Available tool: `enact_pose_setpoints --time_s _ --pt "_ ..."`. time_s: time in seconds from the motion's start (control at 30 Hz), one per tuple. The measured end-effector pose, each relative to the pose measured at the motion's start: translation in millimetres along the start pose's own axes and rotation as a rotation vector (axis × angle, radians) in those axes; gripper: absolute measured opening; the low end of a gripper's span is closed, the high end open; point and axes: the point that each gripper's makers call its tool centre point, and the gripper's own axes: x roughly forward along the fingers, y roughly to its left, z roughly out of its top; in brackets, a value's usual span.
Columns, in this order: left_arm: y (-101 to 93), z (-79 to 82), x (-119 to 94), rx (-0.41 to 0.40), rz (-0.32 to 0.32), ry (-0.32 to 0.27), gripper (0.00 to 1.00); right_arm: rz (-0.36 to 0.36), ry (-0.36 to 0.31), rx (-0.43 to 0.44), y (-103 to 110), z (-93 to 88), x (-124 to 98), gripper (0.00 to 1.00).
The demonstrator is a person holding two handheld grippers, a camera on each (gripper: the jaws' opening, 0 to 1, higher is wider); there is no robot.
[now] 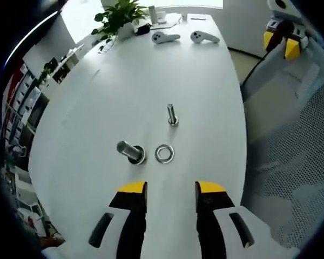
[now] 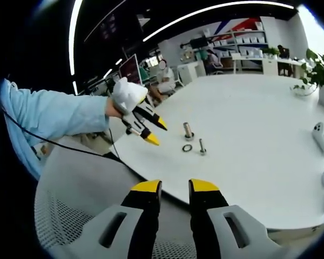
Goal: Place the washer onto the threaded stud by aligning its center hole with the stud, sliding it down to the base, and recovering from edge contact or off-axis alignment until the washer reaches the visible bottom stop.
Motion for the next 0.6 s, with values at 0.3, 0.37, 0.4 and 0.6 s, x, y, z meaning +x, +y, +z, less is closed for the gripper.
enact_pose_setpoints --time_s 0.3,0.37,0.4,0.6 --pt "-6.6 7.9 19.6 -0.007 -0.031 0.017 0.36 0.014 0.0 -0.002 1.8 -0.1 0.1 0.23" --pt "-6.7 9.5 23.0 0.0 -0.033 0.022 0.36 0.016 0.003 -0.004 2.0 -0.3 0.2 0.23" --pt "-6.6 11.4 25.5 0.003 -0.036 0.021 0.37 0.017 0.004 -0.005 2.2 -0.4 0.3 0.23" --pt "-3.1 19.9 35.5 0.003 -0.047 0.0 0.37 0.021 0.001 -0.004 2.6 -0.6 -0.1 0.23"
